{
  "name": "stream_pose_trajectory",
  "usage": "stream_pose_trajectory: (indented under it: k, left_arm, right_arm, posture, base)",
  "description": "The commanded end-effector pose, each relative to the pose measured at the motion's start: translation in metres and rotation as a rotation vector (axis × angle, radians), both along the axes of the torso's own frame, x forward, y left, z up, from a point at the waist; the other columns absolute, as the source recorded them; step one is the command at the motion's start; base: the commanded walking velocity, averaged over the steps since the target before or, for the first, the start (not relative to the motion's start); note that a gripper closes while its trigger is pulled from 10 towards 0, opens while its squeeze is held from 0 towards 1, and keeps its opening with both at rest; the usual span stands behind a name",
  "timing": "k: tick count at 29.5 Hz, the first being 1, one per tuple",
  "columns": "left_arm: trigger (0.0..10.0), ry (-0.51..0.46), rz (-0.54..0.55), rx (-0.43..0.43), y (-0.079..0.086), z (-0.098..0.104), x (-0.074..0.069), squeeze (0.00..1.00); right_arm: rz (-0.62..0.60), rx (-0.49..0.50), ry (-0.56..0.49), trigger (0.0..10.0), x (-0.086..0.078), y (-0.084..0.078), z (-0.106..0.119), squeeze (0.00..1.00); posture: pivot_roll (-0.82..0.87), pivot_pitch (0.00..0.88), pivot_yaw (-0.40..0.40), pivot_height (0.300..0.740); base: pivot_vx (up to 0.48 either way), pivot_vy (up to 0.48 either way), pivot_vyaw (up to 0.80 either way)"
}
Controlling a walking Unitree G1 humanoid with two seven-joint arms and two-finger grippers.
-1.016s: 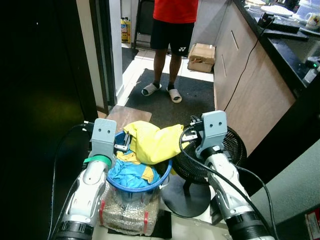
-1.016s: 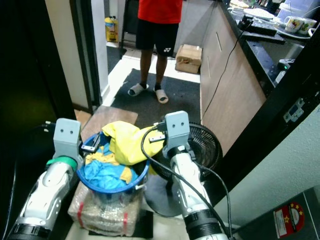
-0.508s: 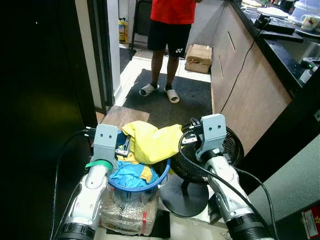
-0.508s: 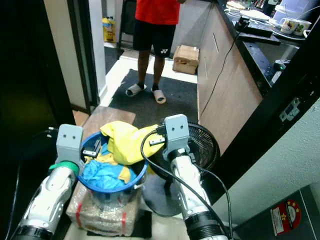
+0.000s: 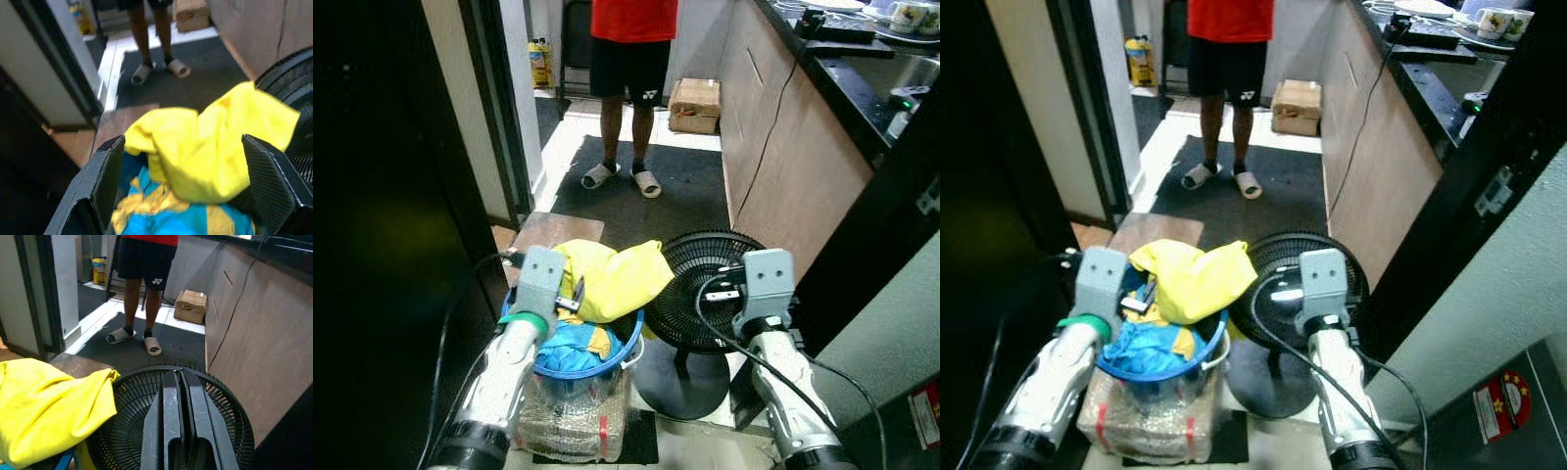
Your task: Clothes washing
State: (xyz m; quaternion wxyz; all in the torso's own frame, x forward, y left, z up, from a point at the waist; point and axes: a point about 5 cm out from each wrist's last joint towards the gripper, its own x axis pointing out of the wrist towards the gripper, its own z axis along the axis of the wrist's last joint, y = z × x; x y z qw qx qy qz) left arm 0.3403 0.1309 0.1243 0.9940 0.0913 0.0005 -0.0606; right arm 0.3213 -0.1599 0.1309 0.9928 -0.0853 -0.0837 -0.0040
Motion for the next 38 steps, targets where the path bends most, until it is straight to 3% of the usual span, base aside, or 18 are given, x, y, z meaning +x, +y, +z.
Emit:
stream_pose_trajectory:
  k: [1, 6, 28, 38]
  left_arm:
    - [10.0, 0.023, 0.000, -0.010, 0.000, -0.006, 0.000, 0.00]
    - [10.0, 0.011, 0.007, -0.013, 0.000, -0.004, 0.003, 0.00]
    - [10.0, -0.007, 0.051, -0.014, 0.011, -0.006, -0.002, 0.00]
    - [10.0, -0.027, 0.045, -0.016, 0.010, -0.003, 0.000, 0.00]
  right_arm:
    - [-0.006, 0.001, 0.013, 10.0, -0.003, 0.000, -0.005, 0.00]
    - [0.008, 0.003, 0.009, 10.0, -0.001, 0.005, -0.003, 0.00]
    - [0.056, 0.014, 0.017, 10.0, 0.005, 0.018, -0.003, 0.00]
    - [0.060, 0.014, 0.016, 10.0, 0.005, 0.019, -0.003, 0.00]
  posture:
    - [-0.04, 0.000, 0.061, 0.740]
    - [-0.02, 0.000, 0.052, 0.740]
    - [0.03, 0.000, 0.028, 0.740]
    - [0.03, 0.000, 0.026, 0.740]
  base:
    - [0.000, 0.000, 0.00]
    - [0.000, 0.000, 0.00]
    - [-0.376, 0.000, 0.00]
    - [0.000, 0.000, 0.00]
